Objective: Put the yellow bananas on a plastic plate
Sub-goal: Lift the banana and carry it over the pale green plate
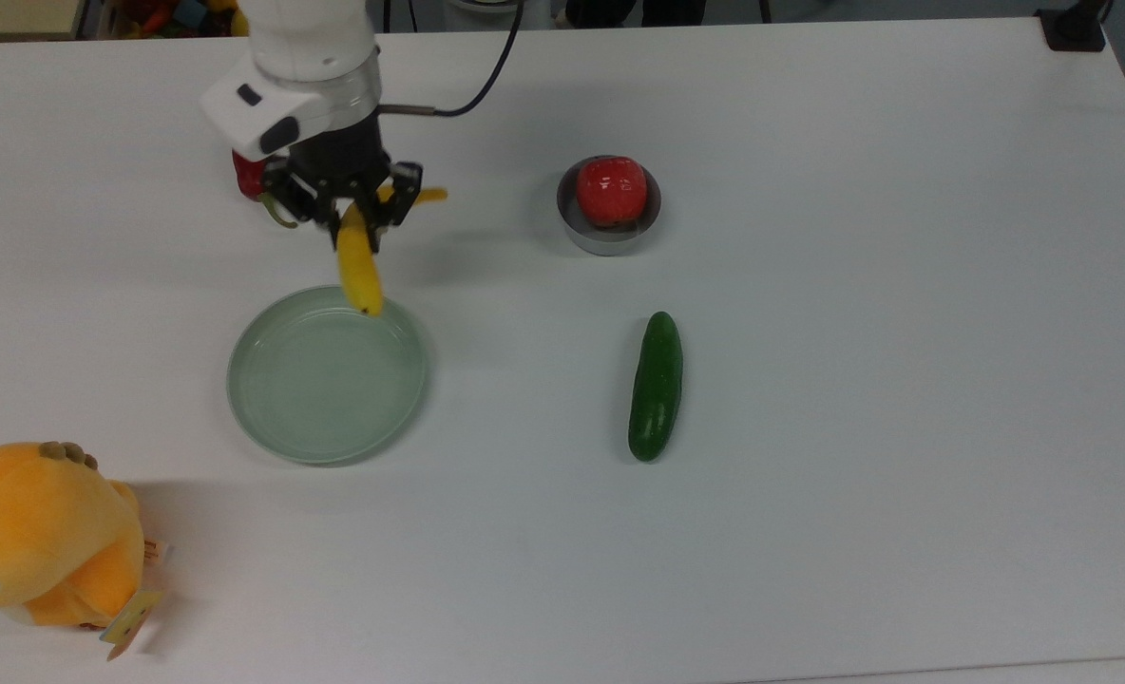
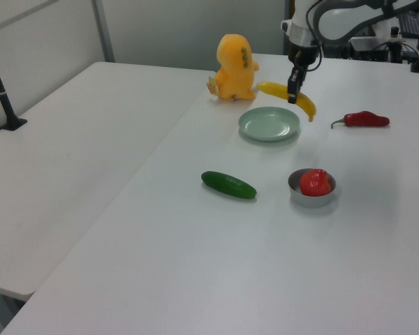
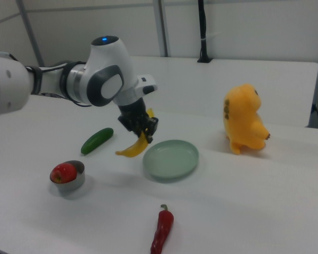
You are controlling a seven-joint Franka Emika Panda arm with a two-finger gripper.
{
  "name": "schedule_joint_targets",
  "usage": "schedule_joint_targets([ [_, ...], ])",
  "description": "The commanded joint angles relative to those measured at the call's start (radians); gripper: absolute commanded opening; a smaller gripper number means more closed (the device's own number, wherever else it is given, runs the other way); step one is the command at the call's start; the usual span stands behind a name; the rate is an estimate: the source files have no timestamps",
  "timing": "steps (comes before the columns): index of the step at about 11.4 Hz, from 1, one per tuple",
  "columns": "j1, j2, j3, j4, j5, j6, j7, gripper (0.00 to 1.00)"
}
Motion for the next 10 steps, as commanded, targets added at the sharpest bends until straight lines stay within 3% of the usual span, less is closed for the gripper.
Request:
schedule_joint_targets([
  [1, -0.038, 0.111, -0.003, 0.052, 0.022, 0.203, -0.026, 0.02],
  [5, -0.068, 0.193, -0.003, 0.054, 0.02, 0.349, -0.027, 0.02],
  [7, -0.069, 0.206, -0.003, 0.052, 0.022, 0.368, -0.027, 0.08],
  [8, -0.069, 0.21, -0.003, 0.052, 0.022, 0.368, -0.026, 0.15],
  [10, -0.071, 0.214, -0.003, 0.052, 0.026, 0.368, -0.017, 0.58],
])
